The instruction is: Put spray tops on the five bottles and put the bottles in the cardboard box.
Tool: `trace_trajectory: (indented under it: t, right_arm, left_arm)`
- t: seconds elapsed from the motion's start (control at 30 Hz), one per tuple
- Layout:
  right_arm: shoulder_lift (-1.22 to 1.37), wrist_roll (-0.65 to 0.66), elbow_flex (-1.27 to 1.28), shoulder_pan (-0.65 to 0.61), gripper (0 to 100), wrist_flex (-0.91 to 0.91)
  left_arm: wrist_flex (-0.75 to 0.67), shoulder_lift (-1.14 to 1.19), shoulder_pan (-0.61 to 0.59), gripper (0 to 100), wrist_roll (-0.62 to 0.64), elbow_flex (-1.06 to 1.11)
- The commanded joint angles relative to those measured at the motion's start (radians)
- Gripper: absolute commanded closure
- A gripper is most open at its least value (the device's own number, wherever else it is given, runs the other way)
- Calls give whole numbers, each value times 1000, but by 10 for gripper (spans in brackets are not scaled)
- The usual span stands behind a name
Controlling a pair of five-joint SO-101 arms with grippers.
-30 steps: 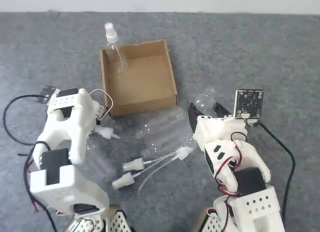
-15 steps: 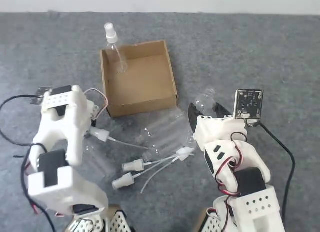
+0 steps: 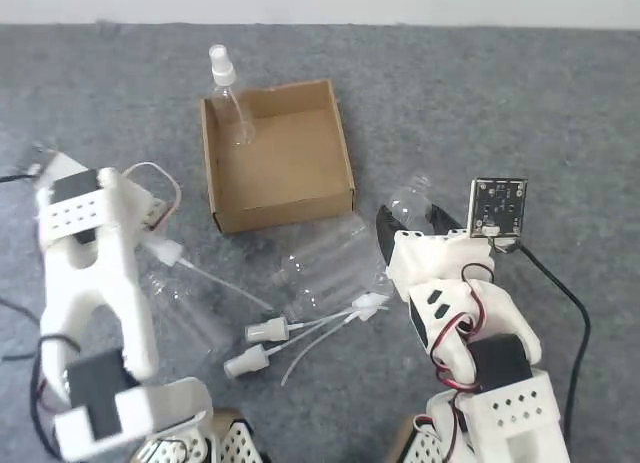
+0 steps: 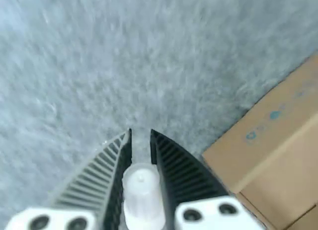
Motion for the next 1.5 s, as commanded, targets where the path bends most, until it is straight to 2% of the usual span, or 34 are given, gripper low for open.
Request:
trace_trajectory:
  t: [0.0, 0.27, 0.47, 0.67, 0.77, 0.93, 1.17, 1.33, 1.47]
  right_arm:
    - [-21, 12, -11, 4, 966, -27]
    - [-30, 18, 2, -70, 968, -16]
    - [-31, 158, 32, -131, 968, -18]
    - [-31, 183, 41, -176, 968, -18]
    - [-31, 190, 41, -174, 968, -19]
    - [-31, 321, 43, -174, 968, -18]
    - [-31, 339, 43, -174, 968, -18]
    - [-31, 345, 43, -176, 968, -18]
    - [-31, 431, 43, -176, 968, -16]
  left_arm:
    - [14, -160, -41, 989, -91, -44]
    - [61, -433, -54, 989, -206, -50]
    - [58, -569, -52, 989, -210, -51]
    - [55, -631, 0, 989, -207, -51]
    - [6, -664, 35, 989, -207, -50]
    - [-115, -755, 106, 989, -203, -47]
    - [-238, -856, 178, 989, -126, -45]
    - [-265, -867, 221, 989, -126, -47]
    - [-264, -868, 227, 989, -126, -51]
